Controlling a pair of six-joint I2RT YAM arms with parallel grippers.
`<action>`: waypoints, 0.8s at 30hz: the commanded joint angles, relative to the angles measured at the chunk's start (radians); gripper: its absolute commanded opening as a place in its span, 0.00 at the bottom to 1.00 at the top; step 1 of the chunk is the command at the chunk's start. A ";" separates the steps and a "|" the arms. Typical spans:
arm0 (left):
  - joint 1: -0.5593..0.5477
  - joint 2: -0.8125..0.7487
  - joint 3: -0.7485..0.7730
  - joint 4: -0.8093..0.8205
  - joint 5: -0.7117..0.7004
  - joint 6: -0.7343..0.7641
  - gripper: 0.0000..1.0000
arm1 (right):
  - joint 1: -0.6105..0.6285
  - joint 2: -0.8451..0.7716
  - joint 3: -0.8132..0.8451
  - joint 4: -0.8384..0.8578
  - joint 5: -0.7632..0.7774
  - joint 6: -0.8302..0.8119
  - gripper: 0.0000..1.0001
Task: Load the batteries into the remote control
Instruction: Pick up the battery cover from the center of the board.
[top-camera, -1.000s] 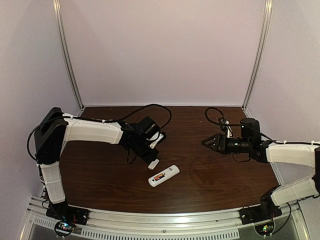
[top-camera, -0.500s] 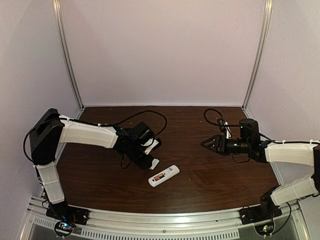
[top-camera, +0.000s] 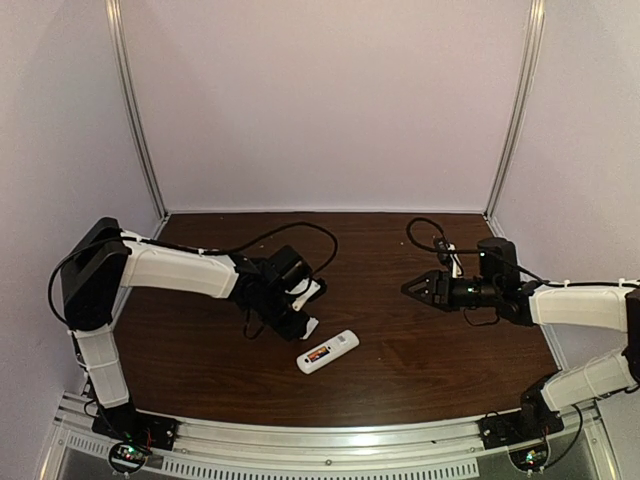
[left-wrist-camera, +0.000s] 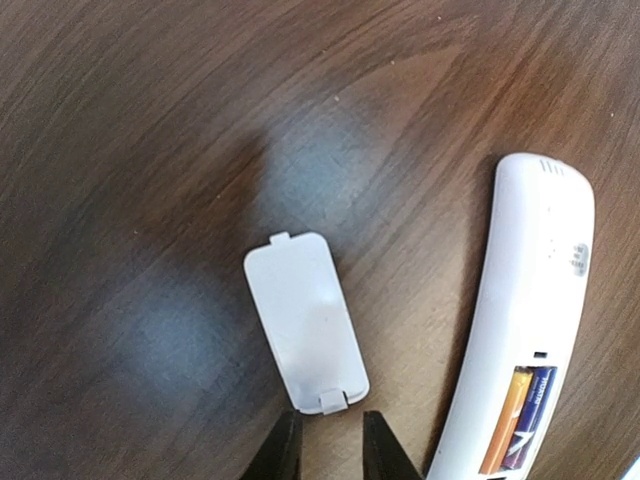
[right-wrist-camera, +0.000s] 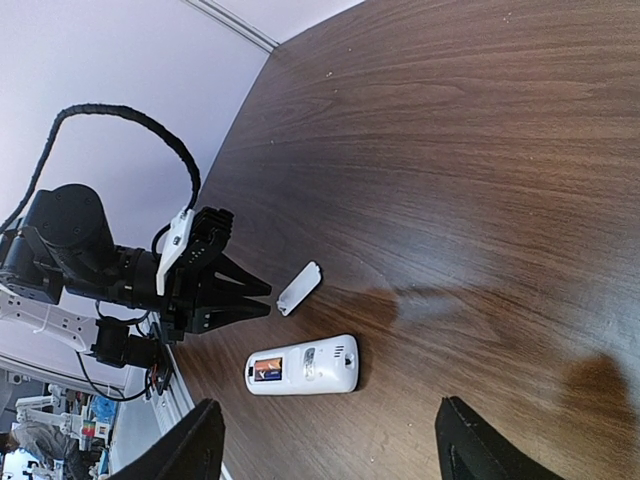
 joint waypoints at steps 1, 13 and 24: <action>-0.003 0.033 0.025 0.027 0.000 0.016 0.24 | 0.005 0.013 0.020 0.017 -0.011 -0.011 0.74; -0.004 0.069 0.031 0.033 -0.005 0.030 0.17 | 0.005 0.018 0.014 0.024 -0.014 -0.006 0.73; -0.004 0.043 0.035 0.019 -0.013 0.047 0.00 | 0.006 0.024 0.015 0.029 -0.019 -0.005 0.73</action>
